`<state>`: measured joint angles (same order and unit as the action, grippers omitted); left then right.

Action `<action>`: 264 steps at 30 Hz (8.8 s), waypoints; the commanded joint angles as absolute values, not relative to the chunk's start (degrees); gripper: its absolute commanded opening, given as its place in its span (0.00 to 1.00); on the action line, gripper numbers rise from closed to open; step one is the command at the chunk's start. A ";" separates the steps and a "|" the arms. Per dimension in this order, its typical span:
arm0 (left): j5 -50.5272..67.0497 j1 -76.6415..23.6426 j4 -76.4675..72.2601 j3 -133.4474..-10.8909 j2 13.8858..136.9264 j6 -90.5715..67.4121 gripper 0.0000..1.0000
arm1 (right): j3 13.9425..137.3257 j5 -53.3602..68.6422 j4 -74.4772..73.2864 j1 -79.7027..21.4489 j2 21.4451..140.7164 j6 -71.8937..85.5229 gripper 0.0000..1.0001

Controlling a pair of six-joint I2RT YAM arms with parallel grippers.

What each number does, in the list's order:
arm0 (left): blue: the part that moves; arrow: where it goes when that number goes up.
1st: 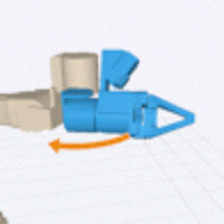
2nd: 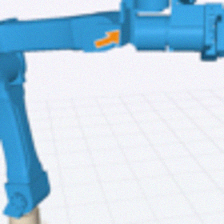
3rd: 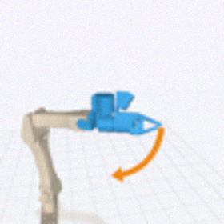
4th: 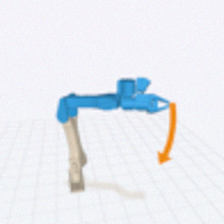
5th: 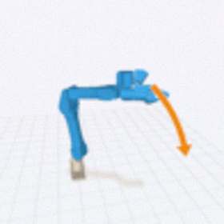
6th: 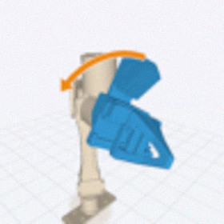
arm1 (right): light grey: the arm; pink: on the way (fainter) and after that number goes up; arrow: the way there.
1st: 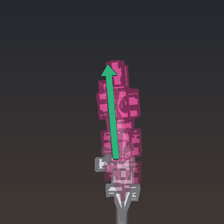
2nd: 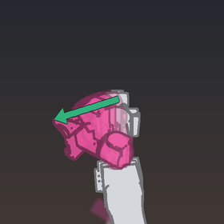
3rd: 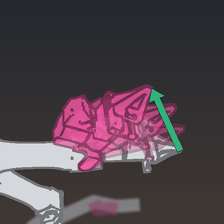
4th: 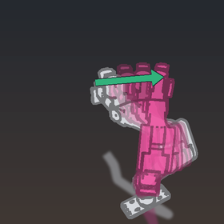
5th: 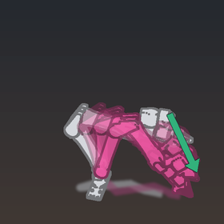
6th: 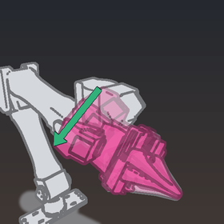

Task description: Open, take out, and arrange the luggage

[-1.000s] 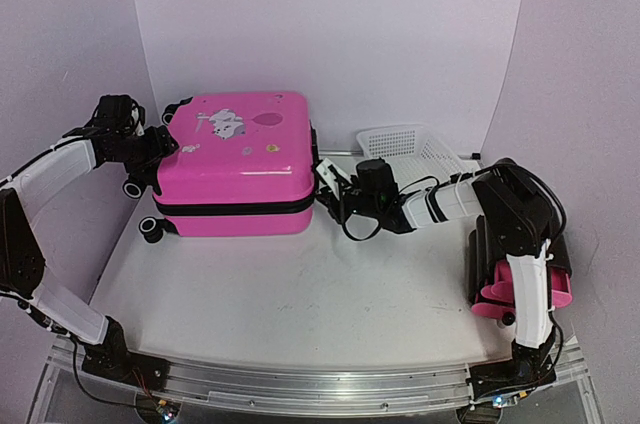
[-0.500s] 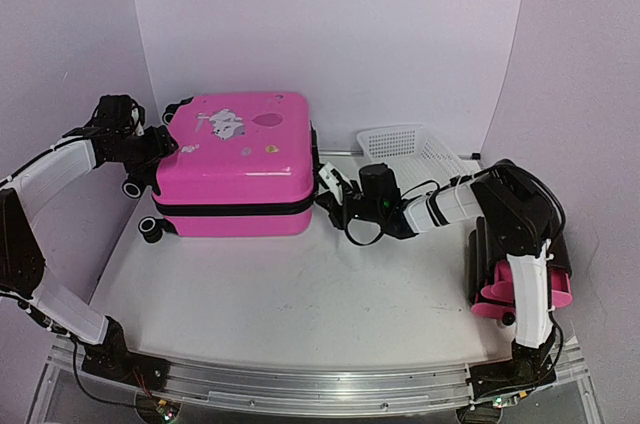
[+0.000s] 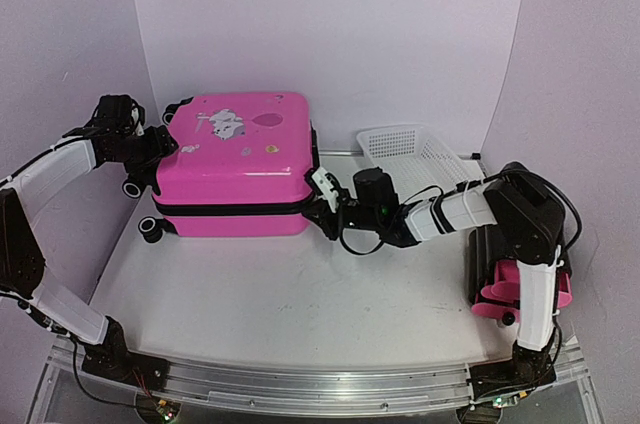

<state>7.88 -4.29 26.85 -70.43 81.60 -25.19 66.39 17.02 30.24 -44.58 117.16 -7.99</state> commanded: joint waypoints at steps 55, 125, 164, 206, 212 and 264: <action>11.60 -6.42 37.34 -66.71 82.00 -25.77 0.82 | 77.79 -6.17 38.76 -43.16 128.96 -6.14 0.22; 17.05 1.85 43.11 -72.48 86.39 -11.17 0.83 | 78.36 18.67 0.63 -42.15 110.53 -8.36 0.00; 5.20 -29.73 42.86 -64.24 46.11 -6.55 0.81 | 83.16 26.01 -14.04 -38.83 110.13 0.50 0.00; -18.45 -54.11 7.21 -77.17 104.84 -11.13 0.08 | 60.65 17.16 15.39 -43.27 99.66 0.62 0.00; -15.34 -51.33 6.99 -77.29 105.40 -12.47 0.08 | 56.03 13.44 22.34 -49.15 99.31 2.53 0.00; 16.61 -22.97 43.85 -66.70 79.05 -13.62 0.65 | 85.75 12.32 -12.06 -31.68 113.24 11.01 0.00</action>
<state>19.00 -21.19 54.81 -67.13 76.12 -4.38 81.32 18.81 -8.80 -30.98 115.52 7.99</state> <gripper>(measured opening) 0.704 0.014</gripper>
